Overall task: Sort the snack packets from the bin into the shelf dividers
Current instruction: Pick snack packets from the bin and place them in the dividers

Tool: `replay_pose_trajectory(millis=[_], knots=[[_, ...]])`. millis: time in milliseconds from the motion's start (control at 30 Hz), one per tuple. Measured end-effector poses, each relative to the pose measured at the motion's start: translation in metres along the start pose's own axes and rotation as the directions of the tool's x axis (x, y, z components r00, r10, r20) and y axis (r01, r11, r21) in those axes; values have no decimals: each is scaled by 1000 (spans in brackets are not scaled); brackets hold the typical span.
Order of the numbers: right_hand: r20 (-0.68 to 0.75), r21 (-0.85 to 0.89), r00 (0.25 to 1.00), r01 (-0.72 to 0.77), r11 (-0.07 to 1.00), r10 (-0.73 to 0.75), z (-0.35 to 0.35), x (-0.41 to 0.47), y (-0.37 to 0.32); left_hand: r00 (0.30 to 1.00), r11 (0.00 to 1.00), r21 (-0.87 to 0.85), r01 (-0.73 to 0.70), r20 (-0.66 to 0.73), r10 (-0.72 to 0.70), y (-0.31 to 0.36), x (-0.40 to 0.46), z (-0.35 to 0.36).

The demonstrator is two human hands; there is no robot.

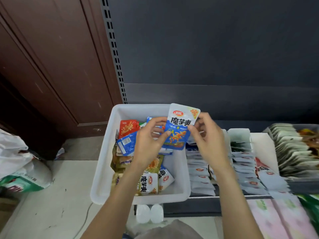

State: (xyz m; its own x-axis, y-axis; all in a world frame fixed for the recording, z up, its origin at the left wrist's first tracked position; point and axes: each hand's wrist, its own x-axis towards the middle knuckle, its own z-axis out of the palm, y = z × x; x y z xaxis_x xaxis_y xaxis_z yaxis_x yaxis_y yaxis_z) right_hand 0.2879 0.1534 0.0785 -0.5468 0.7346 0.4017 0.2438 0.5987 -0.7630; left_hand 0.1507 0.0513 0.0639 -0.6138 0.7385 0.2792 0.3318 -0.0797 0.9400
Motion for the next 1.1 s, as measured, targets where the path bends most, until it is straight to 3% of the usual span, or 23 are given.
replay_pose_trajectory(millis=[133, 233, 400, 533, 633, 733, 833, 967, 1100], knots=[[-148, -79, 988, 33, 996, -45, -32, 8, 16, 993, 993, 0, -116, 20, 116, 8, 19, 36], [-174, -157, 985, -9, 988, -19, -42, 11, 38, 988, 993, -2, -121, 98, 120, -3, 27, 60], [-78, -261, 997, -10, 965, -11, -38, 6, 70, 996, 997, 70, -13, 87, 7, -38, 20, 84], [28, -400, 1000, 9, 916, 2, -33, -1, 86, 996, 905, 418, -77, 69, 53, -59, 11, 88], [46, -346, 999, 19, 938, -4, -33, -3, 87, 992, 829, 545, -128, 74, 104, -67, 8, 86], [80, -441, 994, 98, 892, -70, -31, -2, 89, 989, 807, 571, -148, 83, 123, -69, 5, 85], [177, -572, 984, 129, 810, -32, -25, -1, 98, 974, 816, 534, -222, 167, 155, -66, 2, 85], [176, -553, 978, 190, 811, -110, -28, -3, 98, 957, 793, 553, -257, 257, 131, -62, -4, 81], [240, -602, 970, 170, 780, -27, -23, -9, 94, 930, 745, 590, -310, 353, 108, -60, -8, 74]])
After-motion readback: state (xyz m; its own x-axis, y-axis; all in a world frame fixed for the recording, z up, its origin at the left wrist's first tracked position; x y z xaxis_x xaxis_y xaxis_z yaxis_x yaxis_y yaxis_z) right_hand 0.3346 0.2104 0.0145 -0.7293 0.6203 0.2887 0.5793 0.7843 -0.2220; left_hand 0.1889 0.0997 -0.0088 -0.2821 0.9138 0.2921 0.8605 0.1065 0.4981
